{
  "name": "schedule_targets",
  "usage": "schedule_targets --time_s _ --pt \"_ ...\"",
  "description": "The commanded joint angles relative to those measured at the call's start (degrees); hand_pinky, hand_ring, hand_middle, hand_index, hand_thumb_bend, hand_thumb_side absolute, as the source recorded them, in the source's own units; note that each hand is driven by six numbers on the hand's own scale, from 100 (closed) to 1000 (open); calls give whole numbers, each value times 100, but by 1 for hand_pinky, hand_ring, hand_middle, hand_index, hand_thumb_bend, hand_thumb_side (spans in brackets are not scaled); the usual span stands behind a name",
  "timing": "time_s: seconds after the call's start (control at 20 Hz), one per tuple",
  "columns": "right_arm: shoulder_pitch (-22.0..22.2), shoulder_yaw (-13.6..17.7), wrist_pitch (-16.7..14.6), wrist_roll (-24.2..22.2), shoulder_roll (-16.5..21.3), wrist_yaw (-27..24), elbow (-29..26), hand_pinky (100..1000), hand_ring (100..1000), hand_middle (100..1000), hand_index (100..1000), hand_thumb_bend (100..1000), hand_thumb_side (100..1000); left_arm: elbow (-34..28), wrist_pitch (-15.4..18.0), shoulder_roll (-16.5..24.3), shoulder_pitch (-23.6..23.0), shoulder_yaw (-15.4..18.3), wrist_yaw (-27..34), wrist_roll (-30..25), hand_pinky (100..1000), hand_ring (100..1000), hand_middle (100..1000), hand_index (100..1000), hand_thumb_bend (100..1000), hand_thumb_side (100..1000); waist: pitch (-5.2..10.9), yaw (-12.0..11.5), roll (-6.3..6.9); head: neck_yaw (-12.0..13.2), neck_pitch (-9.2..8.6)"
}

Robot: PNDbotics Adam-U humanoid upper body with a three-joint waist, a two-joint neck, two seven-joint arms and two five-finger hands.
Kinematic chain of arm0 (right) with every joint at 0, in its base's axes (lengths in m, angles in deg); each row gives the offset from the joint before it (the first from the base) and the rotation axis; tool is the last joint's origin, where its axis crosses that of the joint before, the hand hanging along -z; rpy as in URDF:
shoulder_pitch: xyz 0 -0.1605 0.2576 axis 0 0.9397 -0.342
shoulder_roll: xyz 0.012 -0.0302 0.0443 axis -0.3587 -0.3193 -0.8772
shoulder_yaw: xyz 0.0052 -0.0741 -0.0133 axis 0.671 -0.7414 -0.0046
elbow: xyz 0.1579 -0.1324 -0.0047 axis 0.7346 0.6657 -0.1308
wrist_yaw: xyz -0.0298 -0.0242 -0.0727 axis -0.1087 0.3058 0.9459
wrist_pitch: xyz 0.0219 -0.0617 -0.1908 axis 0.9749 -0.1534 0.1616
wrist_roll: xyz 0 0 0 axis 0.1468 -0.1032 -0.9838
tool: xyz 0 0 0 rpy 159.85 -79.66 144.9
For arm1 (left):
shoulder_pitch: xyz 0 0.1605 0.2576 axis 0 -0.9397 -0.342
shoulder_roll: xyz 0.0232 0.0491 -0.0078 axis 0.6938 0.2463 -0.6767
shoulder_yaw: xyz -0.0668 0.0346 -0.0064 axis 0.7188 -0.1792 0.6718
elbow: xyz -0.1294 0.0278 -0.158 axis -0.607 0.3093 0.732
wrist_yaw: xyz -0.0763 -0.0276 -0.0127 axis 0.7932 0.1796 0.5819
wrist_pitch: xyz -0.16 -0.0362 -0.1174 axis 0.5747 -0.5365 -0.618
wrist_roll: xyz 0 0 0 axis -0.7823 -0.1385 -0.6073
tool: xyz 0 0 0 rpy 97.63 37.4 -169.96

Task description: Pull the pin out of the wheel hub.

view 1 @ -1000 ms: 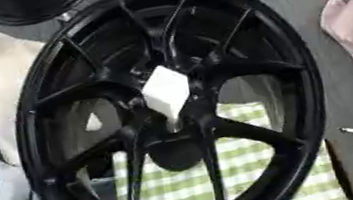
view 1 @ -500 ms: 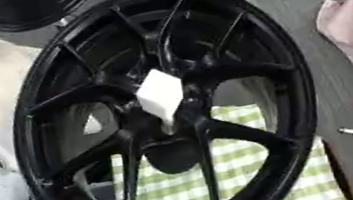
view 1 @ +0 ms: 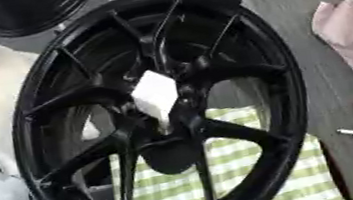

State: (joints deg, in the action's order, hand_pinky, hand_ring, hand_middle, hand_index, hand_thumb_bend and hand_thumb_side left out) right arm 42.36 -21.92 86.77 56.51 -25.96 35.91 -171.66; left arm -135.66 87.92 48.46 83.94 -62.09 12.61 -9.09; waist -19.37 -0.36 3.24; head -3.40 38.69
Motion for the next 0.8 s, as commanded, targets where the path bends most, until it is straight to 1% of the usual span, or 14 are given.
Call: schedule_targets --time_s 0.05,0.3,0.35,0.4,0.6,0.8 --pt "-40 17 0 -35 184 33 -22 939 731 678 781 384 431 47 -62 25 467 -298 43 -287 833 773 683 775 642 500 178 10 5 24 14" --pt "-34 -6 12 -63 169 30 9 939 731 678 781 382 431 418 -229 -486 1390 -922 23 -639 827 772 682 775 659 484 247 27 50 33 67" --pt "-34 -9 18 -67 165 32 17 940 731 678 781 378 436 520 -251 -599 1551 -1040 16 -713 827 772 683 776 663 497 260 32 59 33 78" --pt "-36 -13 21 -70 161 30 23 940 731 678 781 380 432 616 -262 -711 1699 -1154 8 -799 826 772 683 776 660 478 273 40 68 36 92" --pt "-40 -17 24 -77 144 13 43 940 731 677 781 378 432 1004 -286 -1133 2191 -1500 -14 -1057 822 773 684 777 672 463 319 70 100 76 135" --pt "-40 -16 31 -71 132 -1 57 941 731 677 781 376 432 1313 -320 -1449 2503 -1737 17 -1150 820 779 694 786 687 449 347 81 127 116 139"
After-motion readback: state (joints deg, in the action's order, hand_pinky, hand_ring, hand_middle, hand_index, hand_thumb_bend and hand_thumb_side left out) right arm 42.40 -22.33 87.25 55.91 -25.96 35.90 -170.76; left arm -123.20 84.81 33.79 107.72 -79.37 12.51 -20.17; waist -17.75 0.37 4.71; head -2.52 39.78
